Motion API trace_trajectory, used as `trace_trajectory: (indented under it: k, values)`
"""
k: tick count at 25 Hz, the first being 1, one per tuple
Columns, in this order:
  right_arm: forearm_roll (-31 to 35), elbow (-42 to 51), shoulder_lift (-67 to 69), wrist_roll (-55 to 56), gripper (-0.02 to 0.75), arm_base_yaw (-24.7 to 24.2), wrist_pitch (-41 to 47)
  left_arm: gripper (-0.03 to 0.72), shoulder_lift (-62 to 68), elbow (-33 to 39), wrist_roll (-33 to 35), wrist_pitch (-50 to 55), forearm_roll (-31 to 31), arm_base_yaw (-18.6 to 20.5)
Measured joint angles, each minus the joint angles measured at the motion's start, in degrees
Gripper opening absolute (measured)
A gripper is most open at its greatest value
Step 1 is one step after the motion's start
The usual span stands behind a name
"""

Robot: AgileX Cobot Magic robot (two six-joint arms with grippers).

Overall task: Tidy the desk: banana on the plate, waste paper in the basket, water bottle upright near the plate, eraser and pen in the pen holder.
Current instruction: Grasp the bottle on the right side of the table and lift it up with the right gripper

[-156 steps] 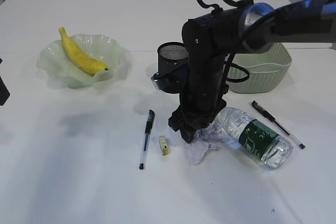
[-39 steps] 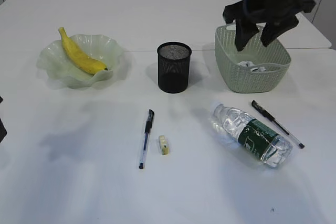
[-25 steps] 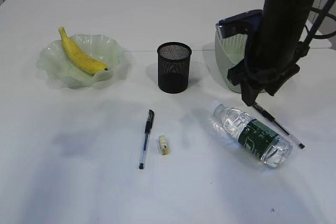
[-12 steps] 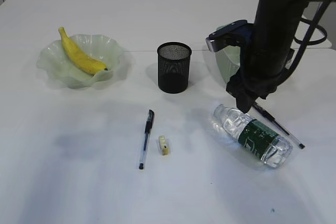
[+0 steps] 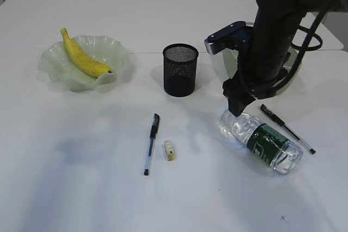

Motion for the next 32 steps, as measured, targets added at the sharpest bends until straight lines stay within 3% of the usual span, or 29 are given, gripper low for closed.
trace_trajectory:
  k: [11, 32]
  values:
    - [1.38, -4.74, 7.28, 0.0, 0.606, 0.0, 2.03, 0.349, 0.0, 0.0, 0.0, -0.1, 0.0, 0.0]
    - [1.32, -5.21, 10.81, -0.59, 0.596, 0.0, 1.28, 0.349, 0.0, 0.0, 0.0, -0.42, 0.1, 0.0]
